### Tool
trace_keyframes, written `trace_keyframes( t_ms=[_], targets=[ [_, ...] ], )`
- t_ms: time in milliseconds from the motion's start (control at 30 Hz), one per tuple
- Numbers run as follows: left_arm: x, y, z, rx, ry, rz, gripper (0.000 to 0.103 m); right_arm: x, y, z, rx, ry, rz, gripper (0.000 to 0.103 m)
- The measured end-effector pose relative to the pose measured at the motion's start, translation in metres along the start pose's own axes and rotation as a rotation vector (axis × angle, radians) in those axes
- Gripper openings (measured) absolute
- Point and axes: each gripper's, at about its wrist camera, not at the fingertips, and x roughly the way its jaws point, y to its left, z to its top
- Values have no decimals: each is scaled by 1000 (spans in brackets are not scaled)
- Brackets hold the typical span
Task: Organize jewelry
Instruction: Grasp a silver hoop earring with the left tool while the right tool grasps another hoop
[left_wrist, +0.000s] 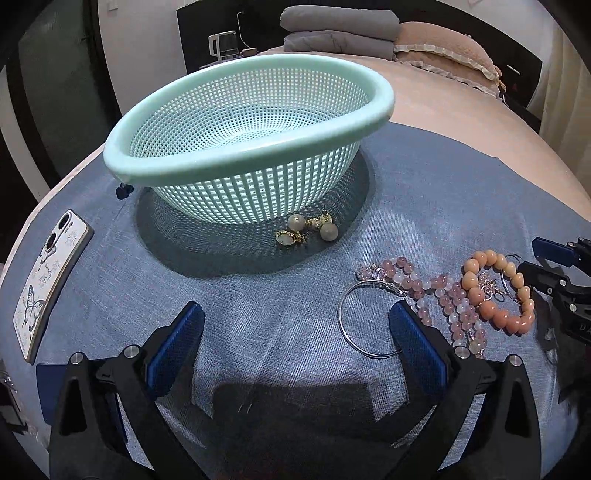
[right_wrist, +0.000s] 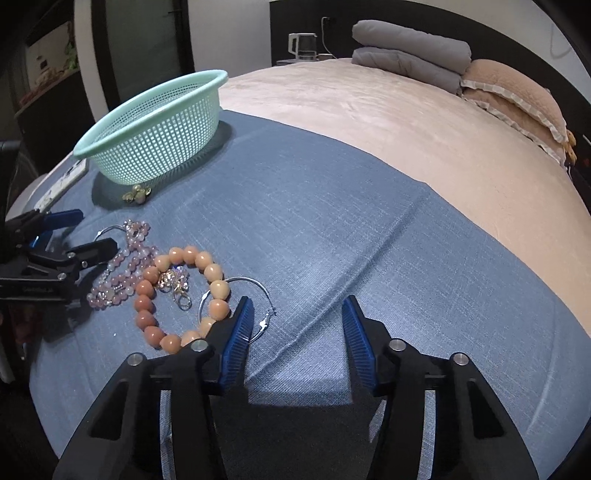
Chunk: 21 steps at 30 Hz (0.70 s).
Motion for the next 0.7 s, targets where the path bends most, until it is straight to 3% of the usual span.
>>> trace_keyframes(
  t_ms=[100,133,233,267,367,400,467,600,700],
  targets=[
    [-2,0,-3,-7,-11,-7,96,-1,-1,-1,-4,-1,-3,35],
    [-4,0,-4,-7,-11,-14,94,-1,-3,-1,-4,-3,-11,27],
    [-14,-12,-8,65,-21,-29,69,-4,-2,-1,-34,-5,-41,9],
    [-16,-17,-8,91,-23,-43,57,-5,-2,-1,-41,-6,-39,9],
    [-17,-14,-6,81,-7,-50,46,-7,-6,-1,-34,-7,-15,7],
    [-18,-7,-5,48,10,-94,26,-8,-8,-1,-26,-6,-3,6],
    [-22,-6,-2,29,23,-111,9,-11,-11,-3,-21,-6,11,4],
    [-28,-15,-8,71,28,-91,2,-19,-9,-5,-28,-4,33,4],
    [-35,-7,-10,1,45,-145,2,-28,-8,-6,-27,-11,46,4]
  ],
)
